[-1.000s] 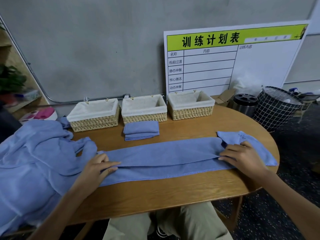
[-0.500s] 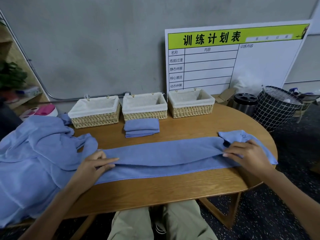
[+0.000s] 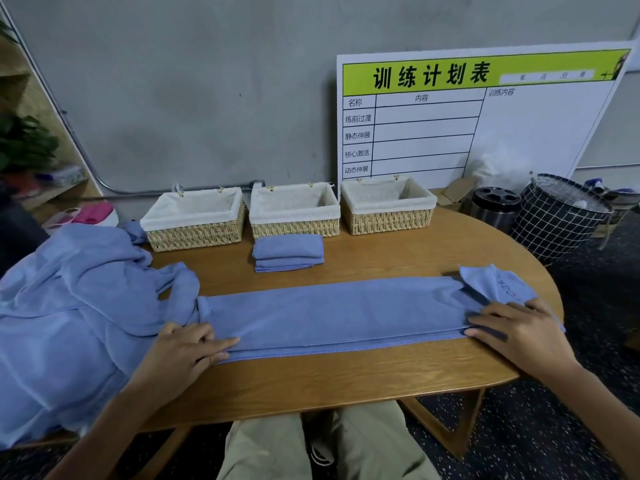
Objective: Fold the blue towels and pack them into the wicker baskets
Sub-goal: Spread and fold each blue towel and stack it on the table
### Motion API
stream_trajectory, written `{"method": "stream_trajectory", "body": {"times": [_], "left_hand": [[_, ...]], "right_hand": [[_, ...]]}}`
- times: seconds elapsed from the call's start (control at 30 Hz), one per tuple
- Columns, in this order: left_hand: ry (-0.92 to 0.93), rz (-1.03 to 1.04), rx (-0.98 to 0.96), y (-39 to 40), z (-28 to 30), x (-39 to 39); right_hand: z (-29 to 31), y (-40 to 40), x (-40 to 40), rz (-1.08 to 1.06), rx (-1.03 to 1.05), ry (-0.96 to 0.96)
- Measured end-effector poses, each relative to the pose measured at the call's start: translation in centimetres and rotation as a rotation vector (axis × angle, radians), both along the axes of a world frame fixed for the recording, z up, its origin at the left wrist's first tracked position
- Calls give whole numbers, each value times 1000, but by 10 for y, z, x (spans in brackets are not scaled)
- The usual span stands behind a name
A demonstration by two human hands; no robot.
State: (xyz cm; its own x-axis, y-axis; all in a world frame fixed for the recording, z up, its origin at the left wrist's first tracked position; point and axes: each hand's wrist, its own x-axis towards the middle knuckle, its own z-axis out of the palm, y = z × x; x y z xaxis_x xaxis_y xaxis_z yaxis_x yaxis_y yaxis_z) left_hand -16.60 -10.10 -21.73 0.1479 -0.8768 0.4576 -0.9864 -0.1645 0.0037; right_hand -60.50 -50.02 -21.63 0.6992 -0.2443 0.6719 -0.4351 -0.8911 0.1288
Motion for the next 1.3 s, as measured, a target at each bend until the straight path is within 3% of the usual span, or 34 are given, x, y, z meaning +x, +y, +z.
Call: {"method": "stream_trajectory", "body": {"times": [0.17,0.33,0.5,0.63,0.8,0.9,1.13,1.3], "left_hand": [[-168,34,-1,2,4,-8],[-161,25,-17,-2,8,-13],[-11,33,-64,-39,21,-35],[127,238,143,-73,18,-45],[359,404,454,-105,6,-65],[446,430,425,-108,4,-68],[326,446,293,-79,3,-57],[628,275,-6,-65,35,2]], "right_hand": [[8,6,11,-97,-40,44],[20,23,53,-144,-26,30],[19,63,142,54,438,77],[2,71,171,4,556,373],[0,47,157,-49,574,478],[2,31,146,-68,600,484],[2,26,141,-66,608,506],[1,24,140,-57,578,467]]}}
